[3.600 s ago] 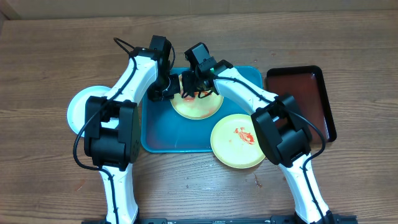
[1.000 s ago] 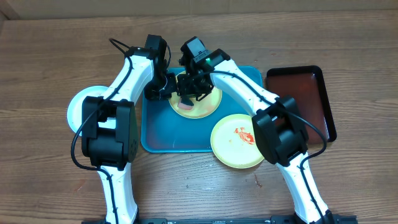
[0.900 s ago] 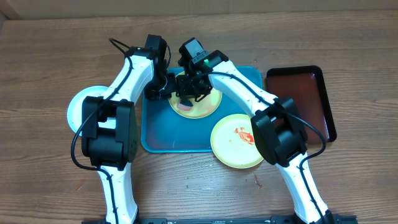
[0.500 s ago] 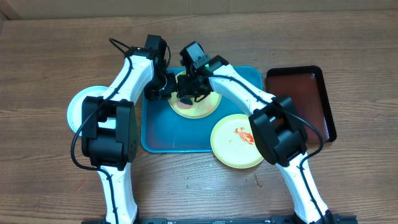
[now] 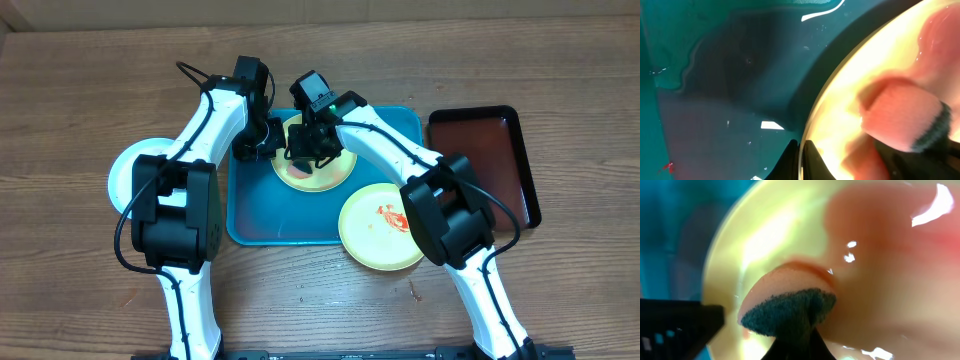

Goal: Clean dirty plates on tray and stack at the side
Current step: 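Scrub the yellow plate with the sponge while the left gripper holds its rim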

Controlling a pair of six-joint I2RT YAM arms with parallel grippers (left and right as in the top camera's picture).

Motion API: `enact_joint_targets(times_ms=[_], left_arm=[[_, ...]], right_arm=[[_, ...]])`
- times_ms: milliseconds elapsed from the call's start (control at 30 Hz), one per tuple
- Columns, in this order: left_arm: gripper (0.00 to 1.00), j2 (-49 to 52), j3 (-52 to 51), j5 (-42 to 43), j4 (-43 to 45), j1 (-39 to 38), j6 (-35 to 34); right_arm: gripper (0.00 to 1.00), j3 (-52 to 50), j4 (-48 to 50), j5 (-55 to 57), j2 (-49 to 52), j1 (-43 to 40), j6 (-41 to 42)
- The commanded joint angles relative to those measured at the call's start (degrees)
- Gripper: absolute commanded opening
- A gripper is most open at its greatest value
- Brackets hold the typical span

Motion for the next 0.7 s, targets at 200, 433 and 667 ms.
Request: enact_joint_targets(times_ms=[200, 433, 667], left_arm=[[0.04, -1.7, 0.0, -1.1, 0.1, 0.4, 1.0], [0.04, -1.7, 0.0, -1.1, -0.2, 0.4, 1.1], [0.04, -1.7, 0.0, -2.2, -0.2, 0.4, 1.0]], right_arm=[[0.04, -0.8, -5.9, 18.1, 0.1, -0.1, -7.6], [0.04, -0.7, -6.8, 29.2, 0.1, -0.1, -13.9], [0.04, -0.3, -6.5, 37.2, 0.1, -0.1, -16.9]])
